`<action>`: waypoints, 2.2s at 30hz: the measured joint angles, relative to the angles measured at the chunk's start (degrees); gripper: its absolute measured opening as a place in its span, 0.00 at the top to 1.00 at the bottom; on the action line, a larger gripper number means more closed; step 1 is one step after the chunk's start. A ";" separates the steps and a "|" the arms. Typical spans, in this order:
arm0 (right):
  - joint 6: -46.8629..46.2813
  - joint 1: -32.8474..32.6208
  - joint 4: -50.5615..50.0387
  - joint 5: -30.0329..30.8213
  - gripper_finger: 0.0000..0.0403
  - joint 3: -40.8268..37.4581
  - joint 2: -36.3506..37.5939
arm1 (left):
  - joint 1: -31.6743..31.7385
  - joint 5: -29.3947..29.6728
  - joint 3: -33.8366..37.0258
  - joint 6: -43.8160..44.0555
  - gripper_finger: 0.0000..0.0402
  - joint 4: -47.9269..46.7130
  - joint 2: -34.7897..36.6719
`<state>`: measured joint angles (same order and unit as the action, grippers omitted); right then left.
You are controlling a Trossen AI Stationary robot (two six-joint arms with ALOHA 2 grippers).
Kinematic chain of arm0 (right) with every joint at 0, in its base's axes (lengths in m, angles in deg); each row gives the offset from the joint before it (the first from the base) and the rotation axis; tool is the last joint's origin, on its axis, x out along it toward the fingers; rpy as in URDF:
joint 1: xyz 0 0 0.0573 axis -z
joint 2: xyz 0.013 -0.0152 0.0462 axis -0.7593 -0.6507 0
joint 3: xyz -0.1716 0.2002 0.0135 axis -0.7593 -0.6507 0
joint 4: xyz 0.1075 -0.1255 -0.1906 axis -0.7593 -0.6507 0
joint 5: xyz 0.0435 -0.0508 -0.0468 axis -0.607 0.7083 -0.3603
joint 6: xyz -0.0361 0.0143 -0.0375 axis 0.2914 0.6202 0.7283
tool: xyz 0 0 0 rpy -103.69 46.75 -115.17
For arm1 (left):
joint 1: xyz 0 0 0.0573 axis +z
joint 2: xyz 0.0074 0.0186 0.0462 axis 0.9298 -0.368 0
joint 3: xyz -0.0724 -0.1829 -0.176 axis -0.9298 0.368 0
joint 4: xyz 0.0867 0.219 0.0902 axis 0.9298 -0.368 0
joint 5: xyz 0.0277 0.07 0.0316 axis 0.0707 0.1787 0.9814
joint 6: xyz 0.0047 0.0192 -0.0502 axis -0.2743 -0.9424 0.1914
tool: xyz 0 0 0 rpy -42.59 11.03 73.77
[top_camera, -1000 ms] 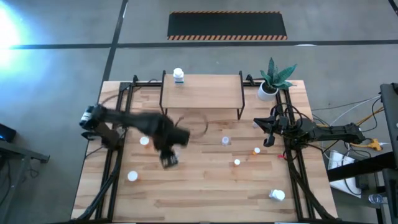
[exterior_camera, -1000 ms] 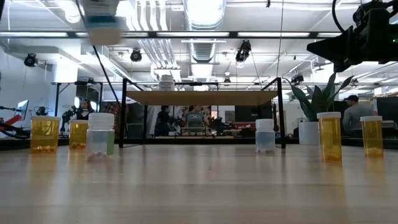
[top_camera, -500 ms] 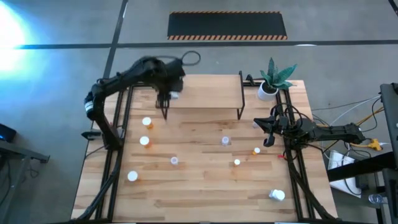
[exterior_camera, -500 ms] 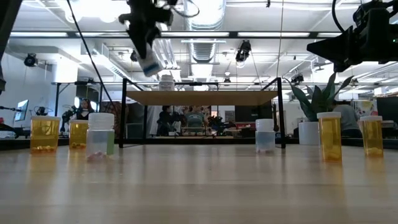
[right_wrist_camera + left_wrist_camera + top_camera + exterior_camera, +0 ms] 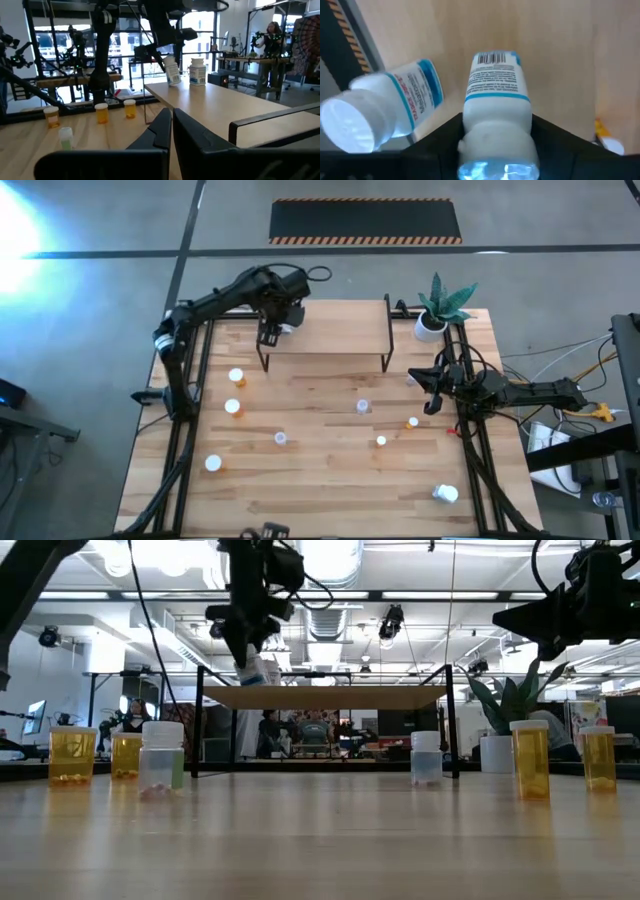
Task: Pick and place medicine bottles onto shelf by color
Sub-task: Put the left white pill bottle on the shelf aligned with the other white pill bottle, then put the white pill bottle on the shelf aligned with the other white pill bottles
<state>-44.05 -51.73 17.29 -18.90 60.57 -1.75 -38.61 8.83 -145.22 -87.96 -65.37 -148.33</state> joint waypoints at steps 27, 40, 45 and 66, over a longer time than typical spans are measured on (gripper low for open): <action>-1.78 0.00 0.05 -0.17 0.98 0.00 0.00 | -0.17 1.20 -1.11 5.06 0.30 3.91 0.46; -2.46 0.00 -0.30 -0.20 0.98 0.00 0.00 | -0.84 1.19 -1.00 8.79 0.30 7.48 6.20; -5.60 0.00 -0.51 -0.24 0.98 -0.02 0.00 | -2.47 1.11 0.44 20.88 0.30 4.96 12.03; -11.72 -1.64 -13.63 -0.68 0.98 20.07 -20.34 | -44.50 19.87 66.88 55.30 0.30 81.82 41.91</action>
<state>-55.78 -53.37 3.66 -19.58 80.64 -22.08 -83.11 28.70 -78.35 -32.65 16.45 -106.42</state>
